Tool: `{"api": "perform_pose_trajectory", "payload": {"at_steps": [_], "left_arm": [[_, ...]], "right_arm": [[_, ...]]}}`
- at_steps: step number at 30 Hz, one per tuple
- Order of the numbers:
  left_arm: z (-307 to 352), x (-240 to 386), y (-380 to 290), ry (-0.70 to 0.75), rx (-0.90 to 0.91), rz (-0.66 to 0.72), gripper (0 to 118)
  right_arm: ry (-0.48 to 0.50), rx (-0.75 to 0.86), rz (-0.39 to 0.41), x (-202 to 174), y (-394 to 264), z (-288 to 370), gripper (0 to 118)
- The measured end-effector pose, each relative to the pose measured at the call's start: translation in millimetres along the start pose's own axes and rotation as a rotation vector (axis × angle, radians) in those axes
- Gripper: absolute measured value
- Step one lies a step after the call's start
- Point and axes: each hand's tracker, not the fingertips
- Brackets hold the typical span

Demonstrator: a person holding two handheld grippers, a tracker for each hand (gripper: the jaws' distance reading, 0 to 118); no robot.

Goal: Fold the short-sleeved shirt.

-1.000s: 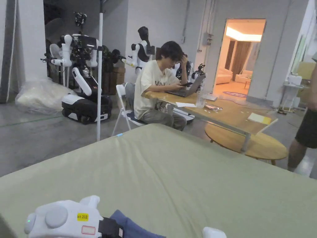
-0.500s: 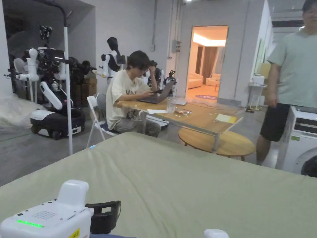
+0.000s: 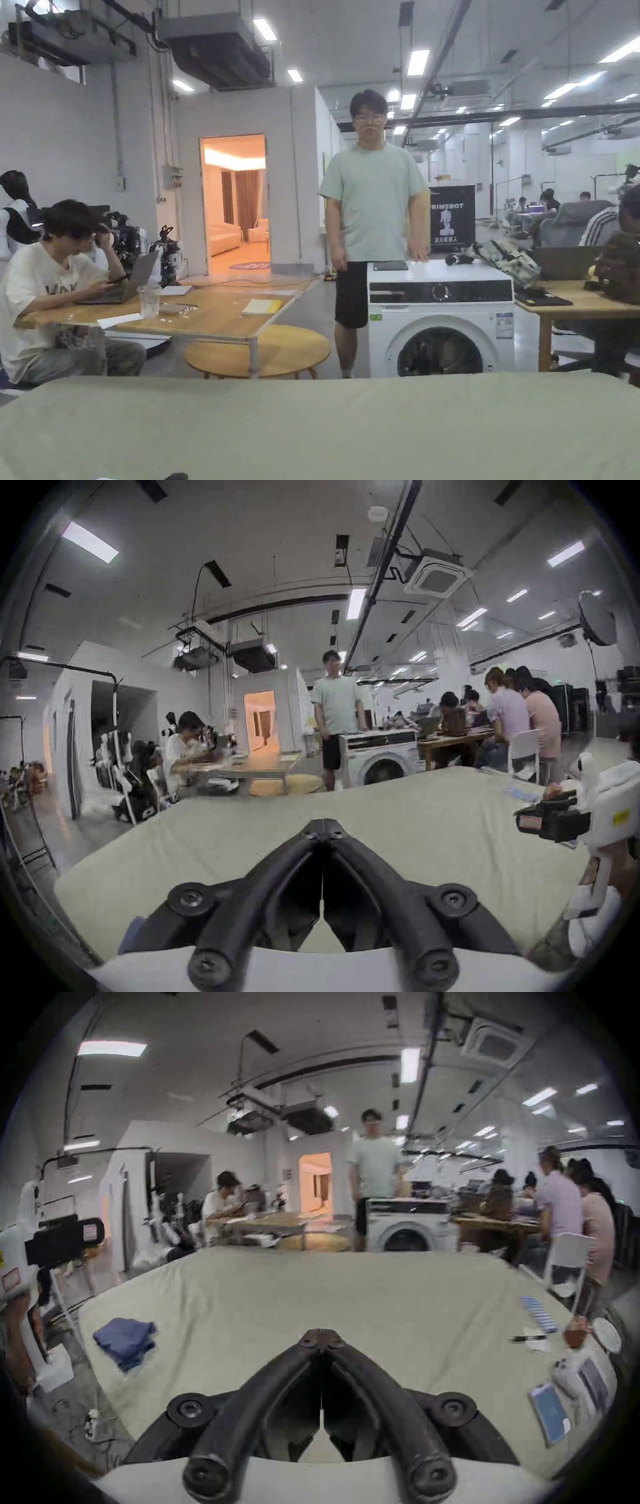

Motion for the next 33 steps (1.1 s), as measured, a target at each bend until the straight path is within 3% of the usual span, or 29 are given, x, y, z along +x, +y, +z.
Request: {"api": "perform_pose_trajectory", "payload": {"at_steps": [7, 12, 17, 20, 24, 28, 29, 30, 32, 33], "left_arm": [[8.0, 27.1, 5.2, -0.021, -0.015, -0.059, 0], [13.2, 29.2, 7.7, -0.006, 0.010, 0.081, 0], [22.4, 35.0, 7.8, 0.027, -0.002, 0.023, 0], [28.4, 34.3, 5.5, 0.036, -0.009, 0.051, 0], [31.1, 29.5, 5.5, 0.015, 0.005, 0.085, 0], [32.0, 33.7, 6.9, 0.010, 0.018, 0.052, 0], [31.9, 34.5, 7.1, 0.005, 0.022, 0.033, 5], [31.9, 35.1, 7.1, -0.004, 0.026, 0.023, 32], [29.4, 38.8, 7.8, -0.005, 0.003, 0.012, 102], [27.7, 40.3, 6.2, -0.009, -0.010, 0.005, 118]], "right_arm": [[-0.051, 0.030, 0.028, 6.4, 5.2, 18.6, 0], [-0.120, 0.074, -0.022, 5.1, 7.9, 28.2, 0], [-0.150, 0.091, -0.021, 1.2, 12.2, 37.7, 0], [-0.142, 0.108, -0.092, 4.1, 11.8, 40.4, 0], [-0.166, 0.094, -0.030, -0.4, 13.7, 39.9, 0], [-0.136, 0.105, -0.032, -5.5, 14.9, 43.3, 0], [-0.137, 0.108, -0.031, -7.6, 15.3, 43.3, 5], [-0.138, 0.112, -0.024, -10.2, 15.5, 43.5, 33], [-0.137, 0.105, 0.003, -13.4, 15.8, 43.1, 87], [-0.136, 0.106, 0.023, -16.6, 15.2, 43.3, 108]]}}
